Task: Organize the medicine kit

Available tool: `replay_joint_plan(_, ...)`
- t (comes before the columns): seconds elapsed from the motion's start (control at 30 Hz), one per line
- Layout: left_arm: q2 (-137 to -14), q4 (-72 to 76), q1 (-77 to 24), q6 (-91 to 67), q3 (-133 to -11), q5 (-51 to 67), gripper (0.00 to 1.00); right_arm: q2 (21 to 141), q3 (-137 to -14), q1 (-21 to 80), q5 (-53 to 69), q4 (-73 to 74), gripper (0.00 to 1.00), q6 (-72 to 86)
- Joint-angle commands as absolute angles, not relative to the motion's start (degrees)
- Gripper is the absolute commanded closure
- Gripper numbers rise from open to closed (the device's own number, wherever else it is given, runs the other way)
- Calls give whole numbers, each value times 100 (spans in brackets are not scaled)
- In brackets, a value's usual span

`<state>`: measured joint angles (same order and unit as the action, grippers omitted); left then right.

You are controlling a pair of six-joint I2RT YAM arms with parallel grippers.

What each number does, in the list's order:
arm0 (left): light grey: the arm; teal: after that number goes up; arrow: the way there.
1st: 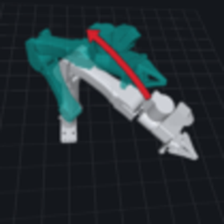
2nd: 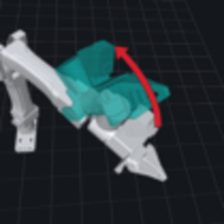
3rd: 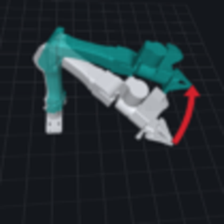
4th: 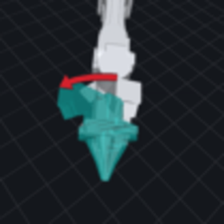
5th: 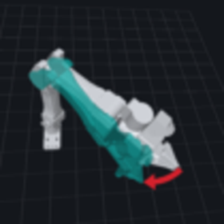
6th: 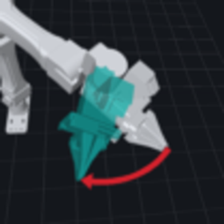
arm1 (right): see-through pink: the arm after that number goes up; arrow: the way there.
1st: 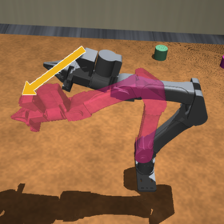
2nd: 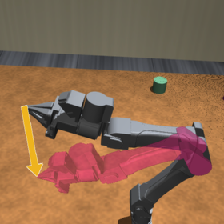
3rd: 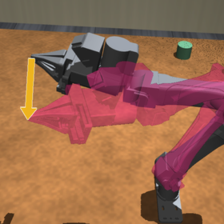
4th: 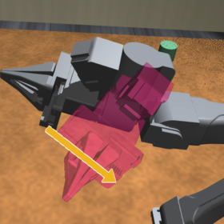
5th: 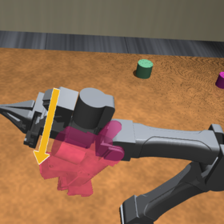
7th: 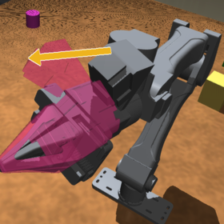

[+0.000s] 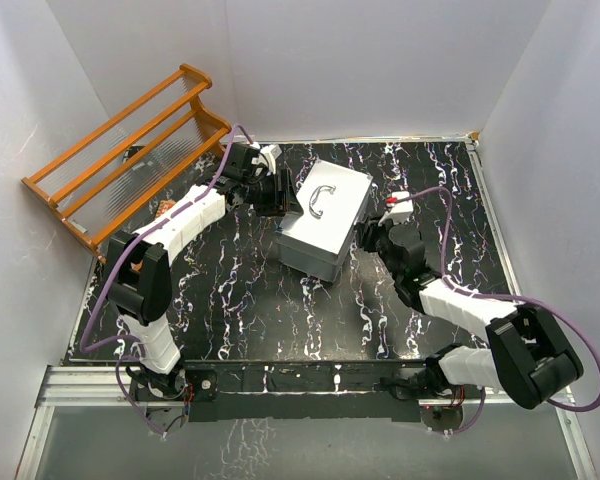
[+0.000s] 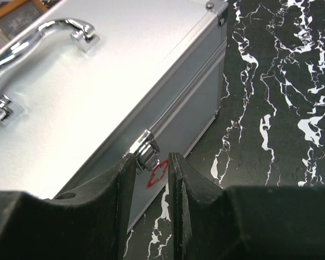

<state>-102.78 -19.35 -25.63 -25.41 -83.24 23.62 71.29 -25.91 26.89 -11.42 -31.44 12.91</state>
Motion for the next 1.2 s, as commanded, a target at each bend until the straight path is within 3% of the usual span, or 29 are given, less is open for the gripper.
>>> replay_joint_plan(0.0,-10557,-2637,-2540,-2298,-8108,1964,43,6934,-3039,2658,-899,-3351,70,1518)
replay_joint_plan(0.27,-10549,-2690,-2535,-2293,-8169,1934,43,6857,-3364,2584,-1627,-2509,69,1980)
replay_joint_plan(0.43,-10579,-2716,-2531,-2326,-8263,1954,42,6999,-3905,2539,-2537,-793,68,2866)
replay_joint_plan(0.6,-10662,-2760,-2536,-2372,-8370,1986,44,7828,-4701,2478,-2171,476,86,3270)
replay_joint_plan(0.73,-10677,-2791,-2533,-2382,-8394,2016,47,8338,-5184,2445,-1766,810,92,3435)
replay_joint_plan(1.07,-10727,-2751,-2527,-2427,-8399,2124,49,8564,-5260,2325,-596,390,95,3697)
replay_joint_plan(1.17,-10612,-2684,-2531,-2443,-8385,1940,46,8386,-5141,2232,-984,439,91,3914)
